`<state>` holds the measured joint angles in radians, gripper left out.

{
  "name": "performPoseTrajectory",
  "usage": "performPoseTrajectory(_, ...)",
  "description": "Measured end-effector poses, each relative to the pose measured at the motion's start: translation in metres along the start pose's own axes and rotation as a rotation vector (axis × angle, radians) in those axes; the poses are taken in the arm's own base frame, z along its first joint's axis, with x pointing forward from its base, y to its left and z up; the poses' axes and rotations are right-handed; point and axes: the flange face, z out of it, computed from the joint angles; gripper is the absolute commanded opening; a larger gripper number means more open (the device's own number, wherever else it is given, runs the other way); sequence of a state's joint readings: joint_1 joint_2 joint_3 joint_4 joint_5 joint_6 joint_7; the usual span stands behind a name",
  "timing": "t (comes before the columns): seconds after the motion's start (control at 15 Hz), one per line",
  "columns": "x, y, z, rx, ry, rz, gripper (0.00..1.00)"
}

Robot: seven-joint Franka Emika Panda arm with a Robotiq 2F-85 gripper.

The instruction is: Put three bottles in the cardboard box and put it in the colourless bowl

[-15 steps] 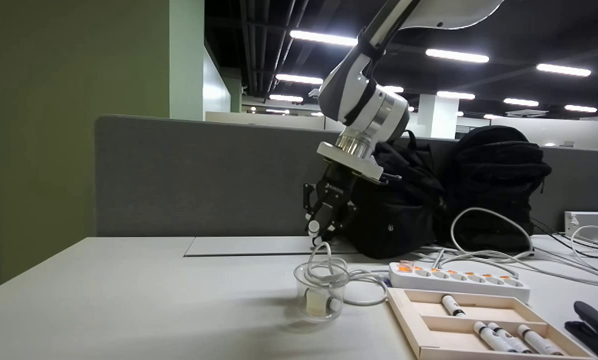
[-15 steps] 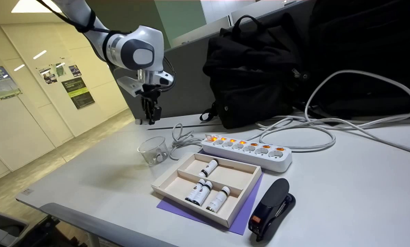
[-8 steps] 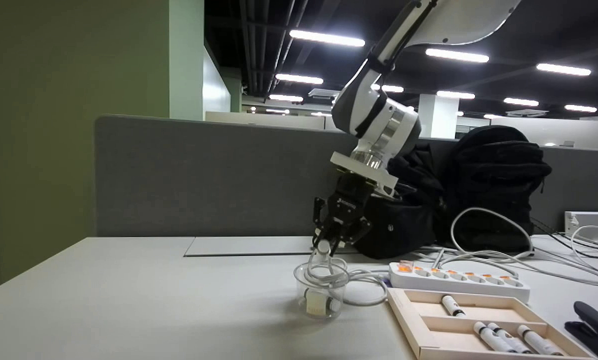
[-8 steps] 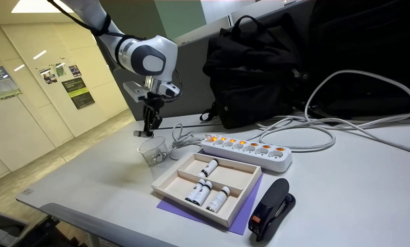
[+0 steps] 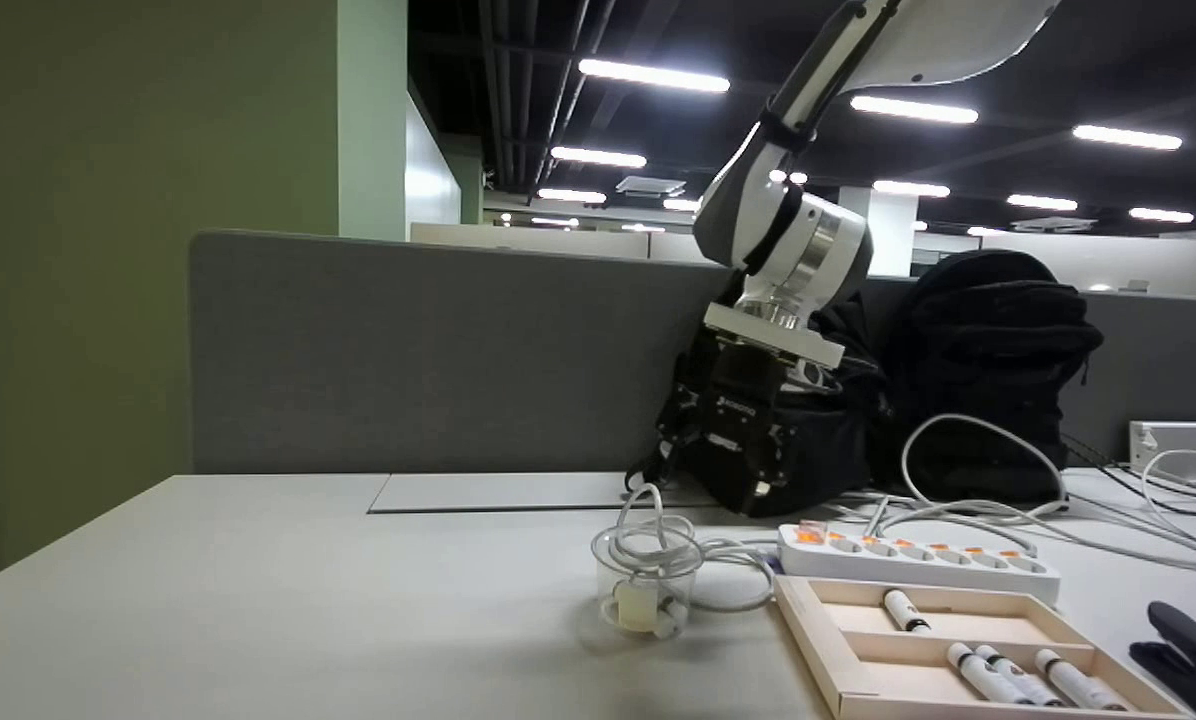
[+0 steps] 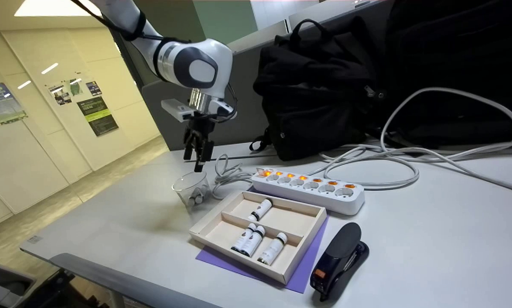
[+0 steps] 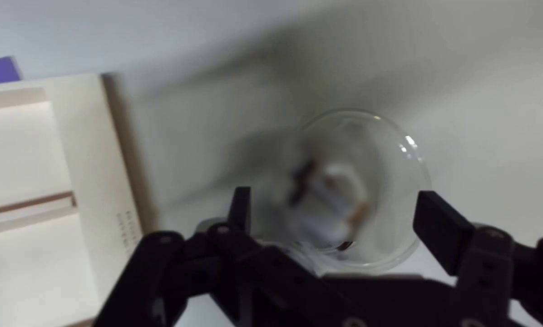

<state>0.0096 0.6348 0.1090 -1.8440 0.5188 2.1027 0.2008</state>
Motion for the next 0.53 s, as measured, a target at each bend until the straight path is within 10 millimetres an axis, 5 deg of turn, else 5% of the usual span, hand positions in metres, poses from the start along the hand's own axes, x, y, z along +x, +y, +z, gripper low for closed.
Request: performPoseTrajectory(0.53,-0.031,0.099,-0.064,-0.365,0.099,-0.314,1.0)
